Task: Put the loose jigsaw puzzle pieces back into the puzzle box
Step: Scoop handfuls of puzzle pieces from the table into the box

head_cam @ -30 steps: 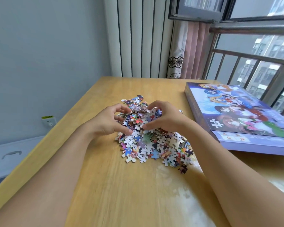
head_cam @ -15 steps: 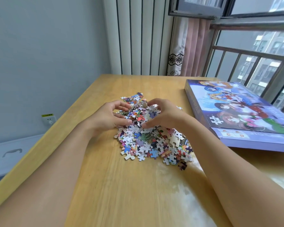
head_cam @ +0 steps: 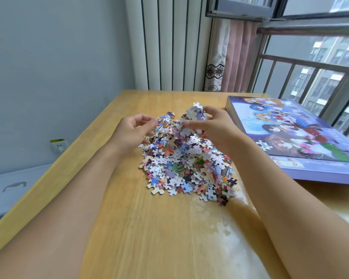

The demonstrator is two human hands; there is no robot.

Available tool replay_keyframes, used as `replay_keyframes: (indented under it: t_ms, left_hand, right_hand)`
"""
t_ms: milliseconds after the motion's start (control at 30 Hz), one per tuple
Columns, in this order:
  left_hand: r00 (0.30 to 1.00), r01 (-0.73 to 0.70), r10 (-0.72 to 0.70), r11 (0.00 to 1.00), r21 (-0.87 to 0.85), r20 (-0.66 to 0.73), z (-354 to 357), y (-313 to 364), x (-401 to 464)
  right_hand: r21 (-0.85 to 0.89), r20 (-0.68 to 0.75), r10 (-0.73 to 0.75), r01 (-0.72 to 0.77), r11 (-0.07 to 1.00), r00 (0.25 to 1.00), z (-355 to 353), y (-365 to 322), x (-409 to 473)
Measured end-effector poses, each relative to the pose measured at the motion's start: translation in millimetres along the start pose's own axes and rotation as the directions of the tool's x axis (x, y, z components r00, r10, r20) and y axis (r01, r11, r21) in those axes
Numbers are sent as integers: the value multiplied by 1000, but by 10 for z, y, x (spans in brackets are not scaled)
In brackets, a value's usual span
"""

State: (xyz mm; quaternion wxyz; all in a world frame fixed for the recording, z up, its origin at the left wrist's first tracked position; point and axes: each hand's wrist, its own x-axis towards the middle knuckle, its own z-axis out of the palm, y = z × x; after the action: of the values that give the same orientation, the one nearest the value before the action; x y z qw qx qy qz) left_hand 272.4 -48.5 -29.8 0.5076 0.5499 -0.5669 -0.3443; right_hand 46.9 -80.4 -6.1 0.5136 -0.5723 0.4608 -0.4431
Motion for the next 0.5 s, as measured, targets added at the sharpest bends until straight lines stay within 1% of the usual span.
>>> replay_keyframes:
  t_ms: [100,167,200,333,433,500]
  left_hand:
    - [999,10,-15,986,-168,-30,107,105,-23]
    - [1000,14,-18,972,-236,-17,175,153,-43]
    - [1000,17,-20,967,-254,-10,211,164,-51]
    - [998,51,-56,960,-274,-12,430,206,-163]
    - [997,54,-66,953,-300,-32,615,218,-225]
    - [996,48,-65,963,-265,-56,711,218,-247]
  right_hand:
    - [242,22,63,-67,968,998,-24,-23,-13]
    - [353,65,114,-129,927,991,44,-43,-49]
    - [377,80,134,-155,913,988,95,-43,-66]
    - [466,57,201,-204,861,978,293,13,-97]
    - [503,77,199,-211,838,977,376,51,-91]
    - [495,93,202,-221,840,975,381,58,-95]
